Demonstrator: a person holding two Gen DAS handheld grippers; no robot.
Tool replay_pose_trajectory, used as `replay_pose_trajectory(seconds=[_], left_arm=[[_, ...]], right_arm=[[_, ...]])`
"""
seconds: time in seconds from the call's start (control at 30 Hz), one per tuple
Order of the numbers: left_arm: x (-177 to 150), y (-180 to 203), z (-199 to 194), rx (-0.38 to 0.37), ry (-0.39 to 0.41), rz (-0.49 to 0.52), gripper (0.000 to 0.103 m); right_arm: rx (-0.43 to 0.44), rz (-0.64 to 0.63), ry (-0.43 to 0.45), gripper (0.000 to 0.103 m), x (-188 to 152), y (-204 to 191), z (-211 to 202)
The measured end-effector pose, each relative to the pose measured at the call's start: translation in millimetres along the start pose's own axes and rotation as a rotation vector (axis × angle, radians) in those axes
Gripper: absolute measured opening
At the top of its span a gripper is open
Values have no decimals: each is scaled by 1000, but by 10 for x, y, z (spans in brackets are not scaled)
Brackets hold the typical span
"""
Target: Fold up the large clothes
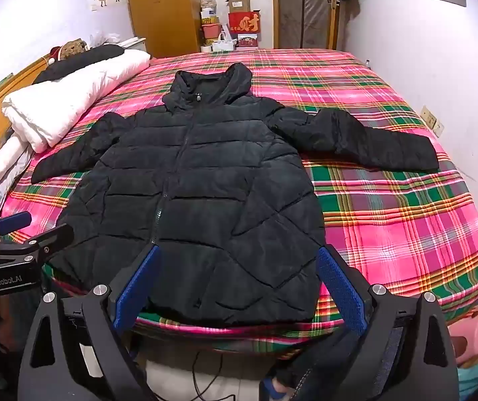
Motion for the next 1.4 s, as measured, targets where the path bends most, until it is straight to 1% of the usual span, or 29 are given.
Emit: replay_pose_trajectory(seconds=[0.03,0.3,0.37,0.6,1.4], left_arm=[[0,3,-2,14,4,11,103],[36,-68,-37,29,2,13,103],[16,-62,-36,31,0,16,103],[-24,-67,-18,29,-11,19,103],[-48,-79,14,28,-24,18,103]], right_arm=[[2,2,2,94,2,-7,0],[7,-7,1,94,7,-47,-13],[9,-7,-1,94,0,-1,-30],[0,-16,-6,94,-21,-80,-29],[-2,-17,-16,94,13,-60,-11]])
Point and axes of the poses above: each gripper's, at about its wrist camera, not at the fingertips, and z roughly the way its jaws point, y to its right, x to its top, the point moved 3 cm from there along z, roughly the way its jaws point, and after that the axes turned 8 degrees about y, right-handed, at the moved point
